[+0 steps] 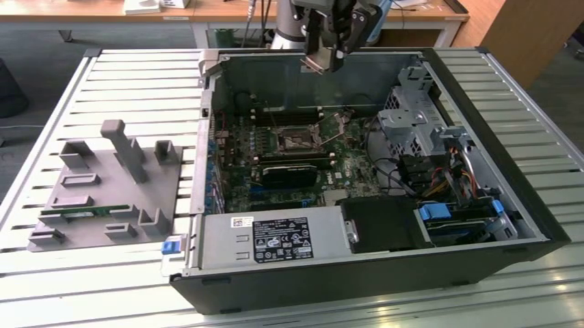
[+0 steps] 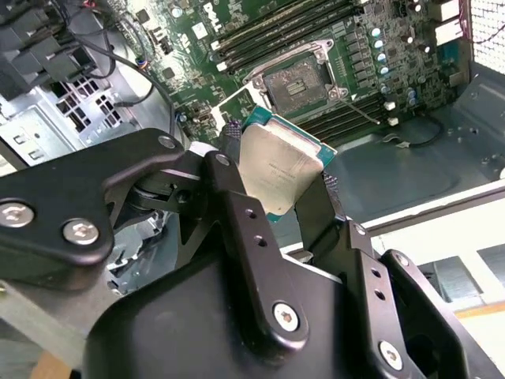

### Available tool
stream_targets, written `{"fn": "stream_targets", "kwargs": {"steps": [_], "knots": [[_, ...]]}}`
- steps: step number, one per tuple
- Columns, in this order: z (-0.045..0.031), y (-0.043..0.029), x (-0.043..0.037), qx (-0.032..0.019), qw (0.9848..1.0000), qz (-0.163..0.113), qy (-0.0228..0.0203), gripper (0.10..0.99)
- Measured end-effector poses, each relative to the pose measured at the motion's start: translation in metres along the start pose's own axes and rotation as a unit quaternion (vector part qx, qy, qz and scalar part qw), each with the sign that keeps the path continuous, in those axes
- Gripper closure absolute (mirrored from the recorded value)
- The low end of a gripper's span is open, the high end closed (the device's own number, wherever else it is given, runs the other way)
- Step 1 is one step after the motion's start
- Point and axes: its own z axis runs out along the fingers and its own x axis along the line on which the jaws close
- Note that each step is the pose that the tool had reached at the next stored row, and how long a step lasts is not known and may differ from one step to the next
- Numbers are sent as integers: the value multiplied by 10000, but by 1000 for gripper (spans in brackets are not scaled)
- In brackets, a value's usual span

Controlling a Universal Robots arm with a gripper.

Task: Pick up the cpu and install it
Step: 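Place the cpu into insertion slot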

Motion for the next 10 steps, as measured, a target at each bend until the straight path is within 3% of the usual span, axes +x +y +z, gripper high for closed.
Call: {"fn": "stream_targets", "kwargs": {"steps": [5, 10], "knots": [[8, -3, 2, -6, 9997, 242, -21, 557], [20, -14, 9, -13, 9984, 557, -49, 557]]}}
